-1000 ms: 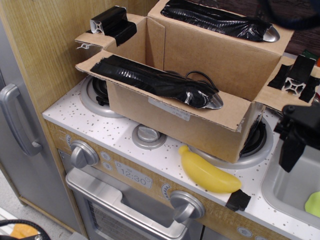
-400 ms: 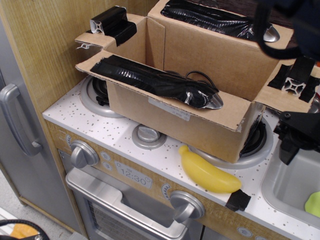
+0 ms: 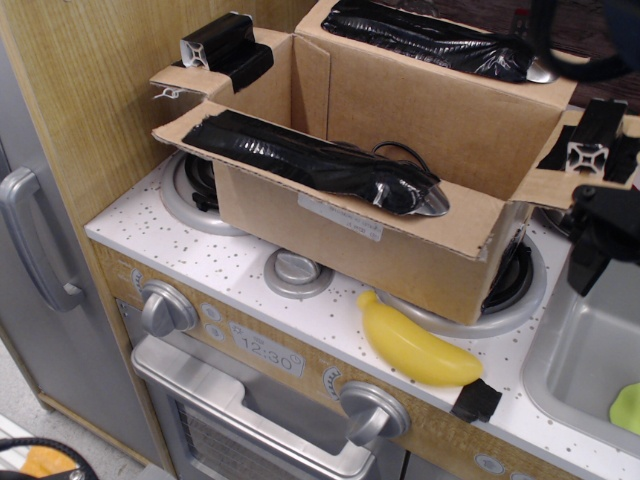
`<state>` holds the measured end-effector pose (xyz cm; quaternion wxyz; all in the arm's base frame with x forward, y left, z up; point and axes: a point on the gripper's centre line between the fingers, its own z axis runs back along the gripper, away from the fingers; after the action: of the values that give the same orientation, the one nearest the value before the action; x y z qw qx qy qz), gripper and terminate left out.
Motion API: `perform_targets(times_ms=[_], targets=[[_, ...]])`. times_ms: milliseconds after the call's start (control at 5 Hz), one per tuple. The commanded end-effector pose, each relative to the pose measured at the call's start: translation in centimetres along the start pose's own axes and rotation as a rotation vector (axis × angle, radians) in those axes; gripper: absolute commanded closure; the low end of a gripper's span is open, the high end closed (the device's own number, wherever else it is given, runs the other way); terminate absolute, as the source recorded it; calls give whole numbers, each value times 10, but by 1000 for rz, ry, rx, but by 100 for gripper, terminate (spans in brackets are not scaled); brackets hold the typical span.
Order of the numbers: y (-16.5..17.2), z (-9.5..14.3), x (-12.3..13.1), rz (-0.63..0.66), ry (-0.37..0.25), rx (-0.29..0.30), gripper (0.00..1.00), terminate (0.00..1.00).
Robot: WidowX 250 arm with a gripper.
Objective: Close small4fbox flaps
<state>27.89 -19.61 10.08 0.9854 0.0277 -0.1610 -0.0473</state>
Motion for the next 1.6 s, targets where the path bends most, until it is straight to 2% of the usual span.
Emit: perform_targets(times_ms=[0, 200, 400, 800, 1000, 1200, 1400], targets=[[4, 26, 20, -66, -38, 13, 0, 0], [13, 39, 19, -75, -26, 56, 0, 0], [24, 48, 18, -93, -45, 116, 0, 0], [49, 66, 26, -146, -49, 193, 0, 0], [65, 65, 30, -171, -53, 192, 0, 0], [81, 56, 31, -177, -36, 149, 0, 0], [89, 45, 28, -177, -51, 120, 0, 0]])
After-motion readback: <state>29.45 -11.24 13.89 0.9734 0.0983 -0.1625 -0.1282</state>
